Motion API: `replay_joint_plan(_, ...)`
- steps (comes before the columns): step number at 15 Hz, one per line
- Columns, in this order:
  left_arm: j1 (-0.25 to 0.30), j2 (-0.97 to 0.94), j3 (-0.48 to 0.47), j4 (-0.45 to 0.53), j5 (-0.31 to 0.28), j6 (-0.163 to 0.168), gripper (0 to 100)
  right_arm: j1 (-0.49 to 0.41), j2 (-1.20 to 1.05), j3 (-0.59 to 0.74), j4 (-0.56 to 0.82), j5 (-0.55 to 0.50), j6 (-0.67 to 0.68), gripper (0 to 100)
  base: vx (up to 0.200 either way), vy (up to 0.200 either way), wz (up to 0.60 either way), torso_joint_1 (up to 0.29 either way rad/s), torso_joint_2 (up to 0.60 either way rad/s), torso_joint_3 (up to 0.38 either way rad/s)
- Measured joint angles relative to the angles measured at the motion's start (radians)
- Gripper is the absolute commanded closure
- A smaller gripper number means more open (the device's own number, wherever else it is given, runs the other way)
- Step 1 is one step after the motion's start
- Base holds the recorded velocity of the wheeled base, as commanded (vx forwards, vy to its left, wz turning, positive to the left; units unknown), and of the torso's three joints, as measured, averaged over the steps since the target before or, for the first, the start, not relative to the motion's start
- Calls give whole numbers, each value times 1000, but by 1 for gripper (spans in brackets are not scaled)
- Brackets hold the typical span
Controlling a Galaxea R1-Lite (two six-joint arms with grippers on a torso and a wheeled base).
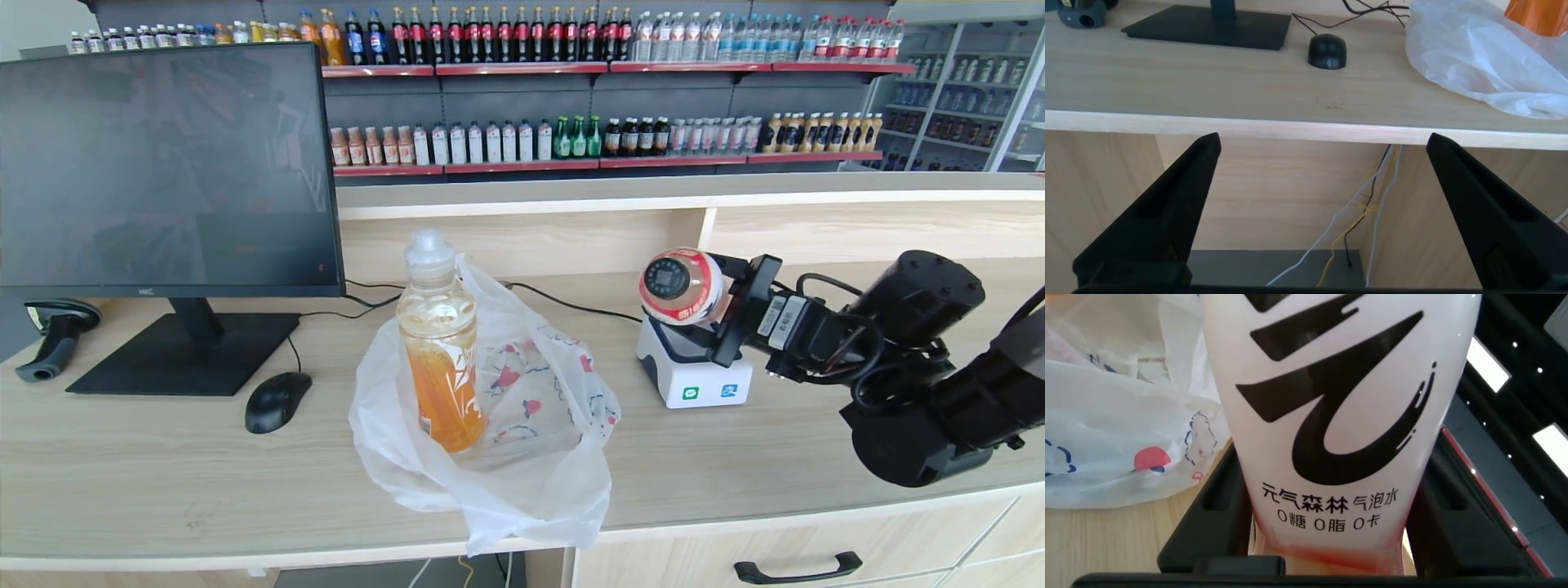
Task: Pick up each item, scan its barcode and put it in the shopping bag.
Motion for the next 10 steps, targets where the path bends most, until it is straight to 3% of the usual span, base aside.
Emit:
replay_joint_plan(4, -1, 0, 0, 0, 0, 0, 0, -11, -90, 29, 0, -26, 150, 100, 0, 0, 0, 0, 0, 0)
replay_joint_plan(10, 0, 0, 0, 0, 0, 0, 0, 50, -275, 200, 0, -319, 299, 100, 0, 0, 0, 0, 0, 0)
